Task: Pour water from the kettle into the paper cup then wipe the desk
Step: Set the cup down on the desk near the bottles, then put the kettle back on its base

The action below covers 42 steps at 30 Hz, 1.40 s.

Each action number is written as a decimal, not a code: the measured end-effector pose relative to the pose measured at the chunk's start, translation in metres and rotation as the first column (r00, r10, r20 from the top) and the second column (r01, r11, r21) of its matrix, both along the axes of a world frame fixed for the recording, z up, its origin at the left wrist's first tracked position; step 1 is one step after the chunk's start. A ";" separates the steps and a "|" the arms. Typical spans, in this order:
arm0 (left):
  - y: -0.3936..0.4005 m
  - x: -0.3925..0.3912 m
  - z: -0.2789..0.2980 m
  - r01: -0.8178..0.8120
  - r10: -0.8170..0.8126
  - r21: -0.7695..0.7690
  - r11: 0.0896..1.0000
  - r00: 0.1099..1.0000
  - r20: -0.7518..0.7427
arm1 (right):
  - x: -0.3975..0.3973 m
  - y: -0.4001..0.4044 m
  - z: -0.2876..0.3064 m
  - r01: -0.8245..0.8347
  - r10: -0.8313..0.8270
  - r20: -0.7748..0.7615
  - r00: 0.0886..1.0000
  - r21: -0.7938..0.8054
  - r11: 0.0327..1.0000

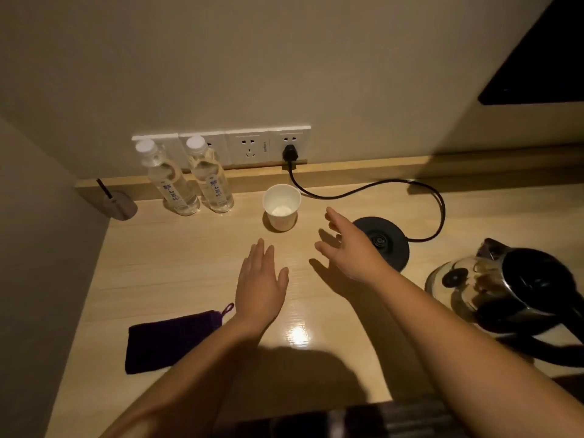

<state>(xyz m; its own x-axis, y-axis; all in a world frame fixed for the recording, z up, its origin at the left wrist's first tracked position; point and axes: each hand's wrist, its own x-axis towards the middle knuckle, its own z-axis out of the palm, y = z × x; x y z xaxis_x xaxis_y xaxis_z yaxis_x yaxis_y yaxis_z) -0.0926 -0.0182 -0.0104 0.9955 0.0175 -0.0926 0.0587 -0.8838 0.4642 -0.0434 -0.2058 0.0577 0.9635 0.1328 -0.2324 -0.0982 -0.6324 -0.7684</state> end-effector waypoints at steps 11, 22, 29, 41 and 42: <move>-0.041 -0.055 -0.026 0.322 -0.290 0.353 0.879 0.947 -0.140 | -0.142 -0.136 0.074 0.073 0.058 0.325 0.944 -0.377 0.923; -0.045 -0.055 -0.023 0.318 -0.280 0.408 0.856 0.948 -0.152 | -0.193 -0.258 0.078 0.438 -0.383 0.228 0.895 -0.292 0.850; -0.046 -0.056 -0.023 0.313 -0.279 0.410 0.857 0.950 -0.143 | -0.192 -0.266 0.056 0.495 -0.495 0.027 0.869 -0.107 0.862; -0.045 -0.055 -0.025 0.301 -0.269 0.408 0.862 0.954 -0.136 | -0.183 -0.262 0.049 0.591 -0.590 -0.030 0.807 0.028 0.806; -0.046 -0.055 -0.025 0.298 -0.266 0.403 0.865 0.954 -0.135 | -0.183 -0.262 0.049 0.593 -0.592 -0.029 0.805 0.029 0.805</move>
<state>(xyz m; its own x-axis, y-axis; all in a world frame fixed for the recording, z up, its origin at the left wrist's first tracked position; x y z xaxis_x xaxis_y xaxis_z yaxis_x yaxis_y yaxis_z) -0.1476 -0.0639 -0.0353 0.9544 -0.2104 -0.2116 -0.2030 -0.9776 0.0563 -0.2264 -0.4676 0.1067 0.8532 -0.4544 -0.2561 -0.4587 -0.4197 -0.7832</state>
